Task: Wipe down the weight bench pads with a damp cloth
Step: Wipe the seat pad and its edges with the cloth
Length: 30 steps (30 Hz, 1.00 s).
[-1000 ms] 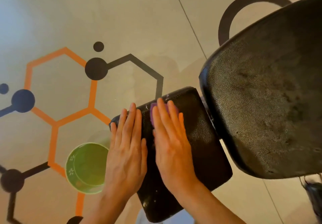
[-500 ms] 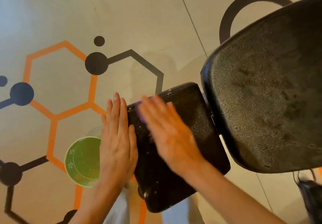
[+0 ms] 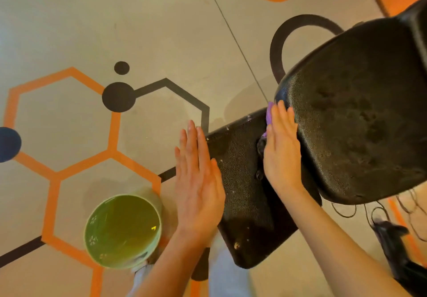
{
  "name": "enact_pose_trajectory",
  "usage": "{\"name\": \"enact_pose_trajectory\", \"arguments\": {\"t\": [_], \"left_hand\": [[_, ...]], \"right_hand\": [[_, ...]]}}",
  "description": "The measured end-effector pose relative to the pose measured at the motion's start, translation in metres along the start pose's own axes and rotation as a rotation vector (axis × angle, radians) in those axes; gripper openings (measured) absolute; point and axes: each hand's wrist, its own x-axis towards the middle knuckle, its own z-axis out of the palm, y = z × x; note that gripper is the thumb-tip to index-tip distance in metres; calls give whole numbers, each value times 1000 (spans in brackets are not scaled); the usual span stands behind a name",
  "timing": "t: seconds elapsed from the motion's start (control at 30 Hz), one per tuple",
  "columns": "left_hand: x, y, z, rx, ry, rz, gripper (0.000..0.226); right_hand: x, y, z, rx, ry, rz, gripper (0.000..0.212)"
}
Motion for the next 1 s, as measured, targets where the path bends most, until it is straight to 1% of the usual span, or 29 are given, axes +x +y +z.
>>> {"name": "enact_pose_trajectory", "arguments": {"t": [0.03, 0.07, 0.13, 0.17, 0.2, 0.23, 0.27, 0.33, 0.37, 0.4, 0.43, 0.5, 0.53, 0.57, 0.6, 0.63, 0.7, 0.73, 0.77, 0.83, 0.9, 0.93, 0.97, 1.0], "left_hand": [[-1, 0, 0, 15, -13, 0, 58], [-2, -1, 1, 30, -22, 3, 57], [-2, -3, 1, 27, -33, 13, 56], [-1, -3, 1, 24, -34, 10, 56], [-1, -3, 1, 28, -36, 7, 56], [0, -4, 1, 29, -44, 9, 56], [0, -4, 2, 29, -53, 11, 57], [0, -6, 3, 23, -62, 13, 58], [0, -7, 3, 12, -68, 14, 58], [0, -7, 3, -4, -77, 18, 58], [0, -8, 3, -20, -87, 21, 59], [-1, -10, 3, -41, -103, 21, 61], [0, -10, 3, -43, -103, 17, 61], [1, -9, 3, -41, -101, 16, 61], [2, -9, 4, -40, -100, 17, 61], [3, -9, 5, -40, -95, 16, 62], [3, -10, 6, -52, -90, 13, 63], [3, -11, 6, -71, -89, 17, 64], [2, -11, 6, -94, -91, 23, 64], [0, -10, 3, -107, -101, 46, 63], [1, -9, 0, -73, -108, 42, 65], [3, -8, -1, -76, -114, 30, 67], [5, -7, -2, -88, -114, 19, 69], [6, -7, -4, -101, -110, 13, 69]], "right_hand": [[-10, -14, 4, 27, 6, 40, 51], [-28, -29, 9, 35, -32, 4, 52], [-69, -44, 12, 6, -183, -192, 56], [-77, -42, 8, -16, -247, -279, 57], [-72, -32, 3, -44, -271, -337, 56], [-56, -23, 0, -60, -262, -329, 54], [-36, -15, 0, -56, -205, -243, 51], [4, -12, 3, 1, 0, 5, 46], [9, -20, 8, 3, 71, 87, 44], [3, -30, 14, 4, 95, 110, 43], [-10, -40, 19, 16, 71, 60, 43], [-42, -50, 18, 41, -93, -132, 44], [-46, -45, 11, 4, -180, -228, 44], [-37, -35, 3, -62, -219, -303, 44], [-21, -22, -2, -114, -204, -322, 42], [-2, -11, -5, -118, -146, -264, 40], [20, -10, -4, -40, -1, -57, 36], [16, -21, 2, -10, 27, 9, 35], [5, -35, 9, 11, 5, 5, 35], [-24, -56, 13, 56, -134, -158, 36], [-23, -49, 3, 15, -287, -366, 37], [-9, -34, -2, -33, -308, -426, 37], [9, -18, -6, -25, -312, -402, 36], [26, -8, -10, 42, -273, -297, 33]]}}
